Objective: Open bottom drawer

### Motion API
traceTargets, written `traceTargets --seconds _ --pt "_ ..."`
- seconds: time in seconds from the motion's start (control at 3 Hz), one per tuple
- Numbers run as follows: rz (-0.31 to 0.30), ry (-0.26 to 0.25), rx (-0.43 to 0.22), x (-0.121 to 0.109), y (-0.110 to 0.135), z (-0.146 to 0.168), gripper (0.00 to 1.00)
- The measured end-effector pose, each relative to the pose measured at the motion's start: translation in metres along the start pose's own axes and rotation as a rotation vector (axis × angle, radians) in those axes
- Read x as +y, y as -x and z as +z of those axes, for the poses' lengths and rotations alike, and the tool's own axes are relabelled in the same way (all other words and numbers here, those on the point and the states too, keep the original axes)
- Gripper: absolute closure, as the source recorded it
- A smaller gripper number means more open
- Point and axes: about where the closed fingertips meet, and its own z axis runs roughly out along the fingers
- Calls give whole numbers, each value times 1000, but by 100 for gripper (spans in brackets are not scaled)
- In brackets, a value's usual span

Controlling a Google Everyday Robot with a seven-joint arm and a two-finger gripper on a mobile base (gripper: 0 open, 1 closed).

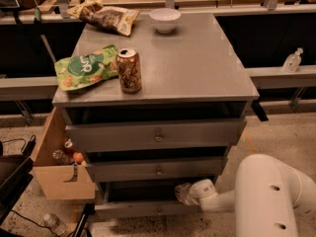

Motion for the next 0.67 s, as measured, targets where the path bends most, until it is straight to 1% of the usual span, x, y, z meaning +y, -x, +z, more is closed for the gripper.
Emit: traceTargets --seconds 0.67 --pt "0 0 0 0 0 0 100"
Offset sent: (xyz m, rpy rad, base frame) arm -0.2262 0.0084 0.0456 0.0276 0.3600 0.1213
